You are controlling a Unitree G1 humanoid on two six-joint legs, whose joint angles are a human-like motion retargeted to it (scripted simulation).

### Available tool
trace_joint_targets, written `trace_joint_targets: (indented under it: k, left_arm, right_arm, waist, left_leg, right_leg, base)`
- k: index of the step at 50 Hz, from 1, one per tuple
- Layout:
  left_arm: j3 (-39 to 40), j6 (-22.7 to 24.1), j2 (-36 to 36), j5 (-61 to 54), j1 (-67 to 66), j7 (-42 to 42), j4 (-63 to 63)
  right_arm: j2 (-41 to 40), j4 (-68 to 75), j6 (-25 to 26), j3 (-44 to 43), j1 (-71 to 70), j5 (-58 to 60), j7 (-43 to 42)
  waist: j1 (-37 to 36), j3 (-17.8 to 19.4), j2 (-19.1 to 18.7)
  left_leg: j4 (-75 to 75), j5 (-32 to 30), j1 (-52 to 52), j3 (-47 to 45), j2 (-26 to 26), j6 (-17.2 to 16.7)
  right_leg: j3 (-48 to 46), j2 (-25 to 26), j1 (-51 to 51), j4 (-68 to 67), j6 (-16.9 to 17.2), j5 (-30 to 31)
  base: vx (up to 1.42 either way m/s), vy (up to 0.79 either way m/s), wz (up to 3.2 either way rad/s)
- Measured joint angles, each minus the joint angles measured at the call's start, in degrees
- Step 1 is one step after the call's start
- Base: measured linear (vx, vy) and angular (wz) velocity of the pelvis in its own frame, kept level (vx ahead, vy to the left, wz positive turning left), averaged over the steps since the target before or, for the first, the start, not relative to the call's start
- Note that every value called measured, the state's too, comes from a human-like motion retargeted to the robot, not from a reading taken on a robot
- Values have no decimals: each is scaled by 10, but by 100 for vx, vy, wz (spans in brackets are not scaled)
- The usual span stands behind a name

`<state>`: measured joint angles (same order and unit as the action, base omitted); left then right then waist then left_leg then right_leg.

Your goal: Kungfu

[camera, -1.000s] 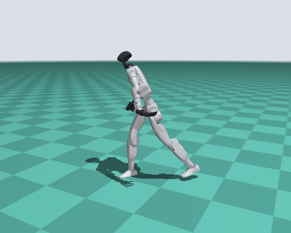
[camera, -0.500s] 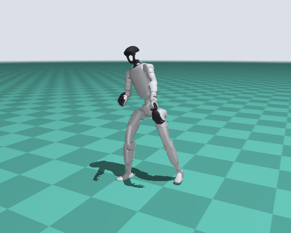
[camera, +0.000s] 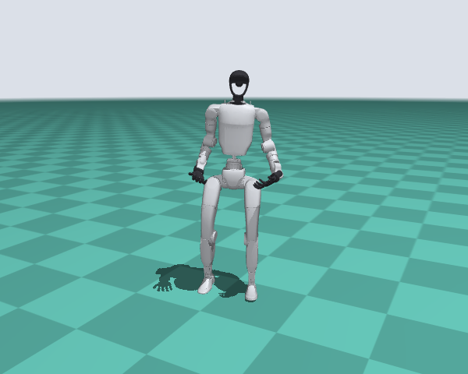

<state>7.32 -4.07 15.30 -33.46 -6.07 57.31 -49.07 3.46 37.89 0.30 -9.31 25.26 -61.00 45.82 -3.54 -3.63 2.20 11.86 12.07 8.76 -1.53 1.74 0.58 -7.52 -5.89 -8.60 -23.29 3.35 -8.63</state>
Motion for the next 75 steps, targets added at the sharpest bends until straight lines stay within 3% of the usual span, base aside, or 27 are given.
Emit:
trace_joint_targets:
  k: [3,5,8,9,10,12,15,18,23,28,31,35,38,40,42,45,48,50,51,55,57,60,62,65,68,75]
  left_arm:
    - [21,-35,-42,-67,-75,34,18]
    - [35,-65,-68,-94,-123,65,24]
    - [49,-90,-101,-110,-177,84,20]
    - [55,-90,-109,-113,-190,79,17]
    - [61,-88,-116,-116,-202,71,14]
    - [65,-83,-118,-120,-211,44,13]
    - [45,-76,-104,-115,-205,25,17]
    - [35,-81,-70,-74,-166,10,8]
    - [-22,-19,35,73,-65,-56,-47]
    - [-122,76,80,324,42,-264,-149]
    - [-159,121,71,426,62,-392,-206]
    - [-158,134,14,478,37,-496,-262]
    - [-141,122,-40,457,1,-507,-277]
    - [-103,91,-78,436,-16,-574,-289]
    - [-69,125,-92,399,-20,-573,-292]
    - [-56,152,-72,330,-17,-485,-301]
    - [-77,96,-24,347,-20,-383,-301]
    - [-79,73,9,407,-22,-344,-295]
    - [-71,71,22,441,-27,-341,-289]
    - [-33,61,54,522,-60,-384,-268]
    - [-27,48,49,506,-69,-427,-272]
    - [-6,48,14,431,-62,-496,-309]
    - [11,63,-11,365,-61,-526,-334]
    - [13,65,-44,308,-56,-551,-359]
    - [15,63,-67,342,-52,-564,-373]
    - [-16,55,-71,492,-60,-533,-363]
  right_arm:
    - [-40,15,83,2,32,-56,63]
    - [-68,24,105,9,50,-66,86]
    - [-107,38,121,21,66,-69,81]
    - [-117,36,128,20,68,-80,79]
    - [-124,31,134,19,69,-95,81]
    - [-123,35,129,16,60,-111,75]
    - [-89,45,116,10,53,-104,63]
    - [-40,73,97,7,43,-45,75]
    - [9,163,17,-17,20,71,36]
    - [72,254,-164,11,-10,209,-151]
    - [135,307,-232,60,-57,351,-224]
    - [188,324,-216,106,-119,562,-204]
    - [198,306,-177,122,-146,611,-125]
    - [205,296,-163,136,-167,625,-97]
    - [212,286,-166,148,-184,656,-97]
    - [220,280,-171,154,-204,727,-100]
    - [212,283,-170,129,-196,763,-78]
    - [198,291,-164,103,-187,762,-72]
    - [189,296,-161,91,-183,754,-74]
    - [151,318,-148,45,-167,714,-94]
    - [141,329,-141,23,-162,690,-109]
    - [146,329,-137,5,-158,665,-124]
    - [145,326,-134,3,-158,661,-130]
    - [131,325,-133,-11,-146,655,-138]
    - [117,325,-127,-14,-119,616,-120]
    - [90,362,-111,-10,-106,621,-136]
  waist:
    - [12,-6,-1]
    - [21,-8,5]
    - [34,-5,27]
    - [34,-5,35]
    - [33,-5,41]
    - [17,-10,44]
    - [42,-13,29]
    - [9,-18,15]
    - [-42,-30,15]
    - [-49,13,7]
    - [-43,51,-4]
    - [-16,73,-18]
    - [71,79,-59]
    - [109,83,-72]
    - [112,88,-77]
    - [87,94,-74]
    - [81,81,-68]
    - [85,72,-58]
    - [89,70,-54]
    - [111,62,-44]
    - [104,53,-45]
    - [88,49,-37]
    - [83,53,-26]
    - [61,55,-15]
    - [33,51,-11]
    - [-73,54,1]
  left_leg:
    - [-27,-21,-5,21,-12,-1]
    - [-35,-29,-6,32,-25,-4]
    - [-39,-38,-8,42,-60,-7]
    - [-41,-42,-10,41,-69,-6]
    - [-42,-47,-12,39,-76,-3]
    - [-40,-51,-5,23,-73,-11]
    - [-46,-64,-4,65,-79,-15]
    - [-61,-68,-7,47,-77,-4]
    - [-67,-75,9,21,-67,-1]
    - [-62,-77,3,24,-63,10]
    - [-57,-72,-11,2,-50,17]
    - [-54,-63,-20,-53,-22,11]
    - [-56,-66,-18,-37,25,0]
    - [-41,-63,2,-49,54,-11]
    - [-46,-59,-4,-96,72,-14]
    - [-65,-57,-32,-180,93,-25]
    - [-70,-57,-36,-223,104,-37]
    - [-68,-57,-34,-236,105,-44]
    - [-67,-59,-35,-238,107,-48]
    - [-68,-73,-44,-249,130,-64]
    - [-63,-70,-46,-258,147,-58]
    - [-18,-10,-40,-252,151,-22]
    - [32,15,-25,-199,125,12]
    - [103,9,7,-97,63,-28]
    - [152,1,48,-55,13,-51]
    - [112,-12,104,-244,10,-52]
  right_leg:
    - [22,82,-6,-15,-6,-36]
    - [29,124,-10,-5,-14,-47]
    - [26,151,-4,64,9,-24]
    - [21,150,-1,81,-21,15]
    - [16,148,3,94,-71,67]
    - [72,145,2,76,-11,49]
    - [115,175,-14,76,32,53]
    - [53,140,-16,66,81,13]
    - [-42,78,-22,59,39,22]
    - [-49,55,22,93,48,40]
    - [-18,51,59,112,44,65]
    - [-25,27,85,118,49,100]
    - [-80,-9,71,73,77,125]
    - [-105,-31,68,56,76,131]
    - [-118,-43,70,54,58,138]
    - [-129,-62,67,46,19,144]
    - [-187,-78,81,57,-1,156]
    - [-225,-76,95,79,38,97]
    - [-231,-68,97,90,40,65]
    - [-264,-36,105,134,-12,-11]
    - [-206,-19,75,118,-16,-30]
    - [-173,-3,57,113,-39,-52]
    - [-133,5,53,111,-56,-58]
    - [-71,16,51,118,-67,-53]
    - [-67,8,49,116,-63,-49]
    - [11,60,89,161,-106,-51]
  base:
    - [38,17,66]
    - [32,10,59]
    - [17,7,49]
    - [13,7,13]
    - [13,9,-37]
    - [12,15,-22]
    - [5,21,83]
    - [2,22,-43]
    - [-7,8,-47]
    - [-32,-2,3]
    - [-50,-13,-69]
    - [-54,-15,-118]
    - [-48,-14,-23]
    - [-63,-13,-105]
    - [-63,-6,-211]
    - [-67,-19,-267]
    - [-55,-28,-186]
    - [-49,-34,-116]
    - [-60,-52,-102]
    - [-63,-66,-93]
    - [-47,-48,-114]
    - [-49,-43,-178]
    - [-35,-36,-205]
    - [-19,-39,-194]
    - [0,-41,-137]
    - [11,-34,-166]
